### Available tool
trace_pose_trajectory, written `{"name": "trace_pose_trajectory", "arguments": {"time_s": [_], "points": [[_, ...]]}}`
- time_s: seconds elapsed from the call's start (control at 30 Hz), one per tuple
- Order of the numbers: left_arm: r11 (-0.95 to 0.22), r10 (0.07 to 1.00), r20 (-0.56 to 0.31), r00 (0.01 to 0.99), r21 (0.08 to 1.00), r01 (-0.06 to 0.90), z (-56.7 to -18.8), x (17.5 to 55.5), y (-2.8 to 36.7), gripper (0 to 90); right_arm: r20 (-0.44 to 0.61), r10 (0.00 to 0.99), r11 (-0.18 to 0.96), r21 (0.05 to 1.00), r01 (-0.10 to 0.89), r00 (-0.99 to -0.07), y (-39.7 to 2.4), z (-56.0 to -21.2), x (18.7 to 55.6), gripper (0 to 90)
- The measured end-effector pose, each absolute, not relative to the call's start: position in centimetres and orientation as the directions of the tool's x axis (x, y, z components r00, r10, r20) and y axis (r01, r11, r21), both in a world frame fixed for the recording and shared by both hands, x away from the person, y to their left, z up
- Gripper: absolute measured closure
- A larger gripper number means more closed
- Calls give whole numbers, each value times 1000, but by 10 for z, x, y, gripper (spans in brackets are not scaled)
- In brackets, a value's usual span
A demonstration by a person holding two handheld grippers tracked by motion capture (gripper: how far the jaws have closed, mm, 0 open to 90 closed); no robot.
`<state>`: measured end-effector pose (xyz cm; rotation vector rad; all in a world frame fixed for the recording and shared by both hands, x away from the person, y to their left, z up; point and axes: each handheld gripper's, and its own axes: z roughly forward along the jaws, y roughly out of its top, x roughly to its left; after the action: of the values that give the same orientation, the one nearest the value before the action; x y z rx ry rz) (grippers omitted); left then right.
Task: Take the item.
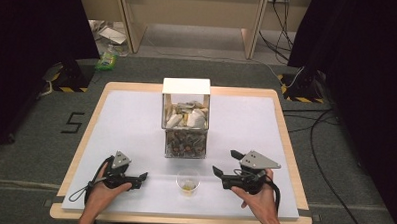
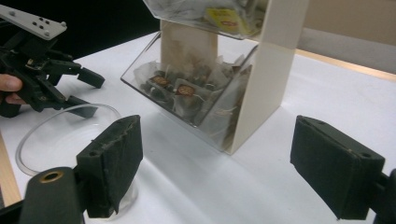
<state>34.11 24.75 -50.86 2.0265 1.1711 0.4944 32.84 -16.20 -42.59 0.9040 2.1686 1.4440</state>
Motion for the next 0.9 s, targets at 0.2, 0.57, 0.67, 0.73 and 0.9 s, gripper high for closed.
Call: {"name": "trace_pose_trajectory", "arguments": {"time_s": [0.2,0.57,0.67,0.73,0.9], "points": [[-317,860,-29,510,752,578,-509,341,247,105,37,709,253,918,304,-704,-174,-428,326,187],[-317,859,-31,511,752,578,-509,341,248,104,43,725,246,916,316,-688,-189,-432,323,193],[-316,859,-31,511,752,578,-509,341,248,104,45,734,242,915,323,-677,-194,-434,323,194],[-317,859,-31,511,752,578,-509,341,248,104,46,735,240,916,323,-676,-196,-435,323,195],[-316,859,-31,511,752,578,-509,341,248,105,43,738,241,916,322,-673,-200,-437,321,196]]}}
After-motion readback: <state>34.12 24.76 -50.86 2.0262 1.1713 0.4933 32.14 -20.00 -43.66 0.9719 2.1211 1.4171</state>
